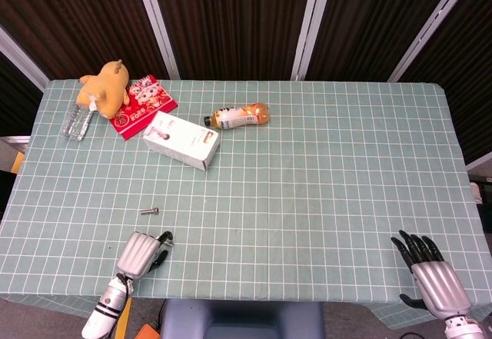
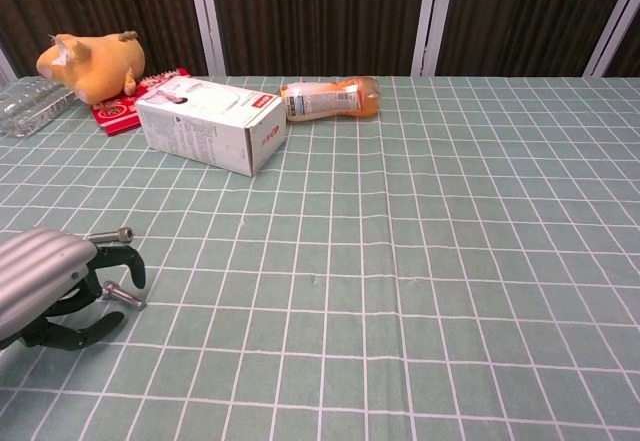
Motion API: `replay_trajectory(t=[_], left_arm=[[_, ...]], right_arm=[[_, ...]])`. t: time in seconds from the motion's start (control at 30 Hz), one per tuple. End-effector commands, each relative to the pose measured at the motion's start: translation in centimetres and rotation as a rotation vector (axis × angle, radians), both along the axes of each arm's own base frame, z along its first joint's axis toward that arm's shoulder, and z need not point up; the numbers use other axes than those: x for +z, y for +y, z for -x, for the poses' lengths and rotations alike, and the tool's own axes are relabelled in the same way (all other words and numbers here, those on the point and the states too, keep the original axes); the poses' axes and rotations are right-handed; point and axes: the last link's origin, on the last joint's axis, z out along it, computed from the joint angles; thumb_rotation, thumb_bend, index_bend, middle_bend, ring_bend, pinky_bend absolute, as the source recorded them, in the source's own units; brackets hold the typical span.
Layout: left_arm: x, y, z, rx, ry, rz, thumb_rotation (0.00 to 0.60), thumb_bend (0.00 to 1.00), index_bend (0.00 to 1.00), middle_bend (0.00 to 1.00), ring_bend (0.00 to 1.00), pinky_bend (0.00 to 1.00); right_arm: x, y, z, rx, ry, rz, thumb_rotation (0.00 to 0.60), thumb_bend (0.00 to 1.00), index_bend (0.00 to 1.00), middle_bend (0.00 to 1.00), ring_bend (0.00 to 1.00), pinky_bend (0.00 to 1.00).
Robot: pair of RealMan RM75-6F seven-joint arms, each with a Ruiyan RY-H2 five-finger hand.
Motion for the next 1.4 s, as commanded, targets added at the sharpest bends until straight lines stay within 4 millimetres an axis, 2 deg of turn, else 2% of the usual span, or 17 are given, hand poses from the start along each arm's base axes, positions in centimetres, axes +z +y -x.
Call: replay_trajectory(t=[0.03,0.87,1.13,1.4], left_arm=[[-0.2,0.2,0.0,0.001,0.004,-0.006,0.600,0.38,0.44,1.00,1.00,1.00],[-1.3,0.6,-0.1,-0.005,0.006,0.004,0.600,0.39,0.53,1.00,1.00,1.00],[-0.8,0.8,-0.3,-0.007,-0.046,-0.009,0.600,0.39,0.56,1.00,1.00,1.00],[0.4,1.0,-0.5,0.009,-0.173,-0.023,0.600,0.39,0.57,1.00,1.00,1.00]], right_arm=[[0.0,-0.2,0.1,-0.007,0.001,-0.001,0.600,0.16,0.00,0.00,0.00,0.00],[0.2,-0.2,0.1,-0.011,-0.004,0.006,0.600,0.15,0.00,0.00,0.00,0.00],[0.1,-0.2,0.1,-0.011,-0.002,0.004,0.600,0.15,0.00,0.00,0.00,0.00],[0.0,-0.3,0.2,-0.013,0.003,0.004,0.600,0.16,0.00,0.00,0.00,0.00]])
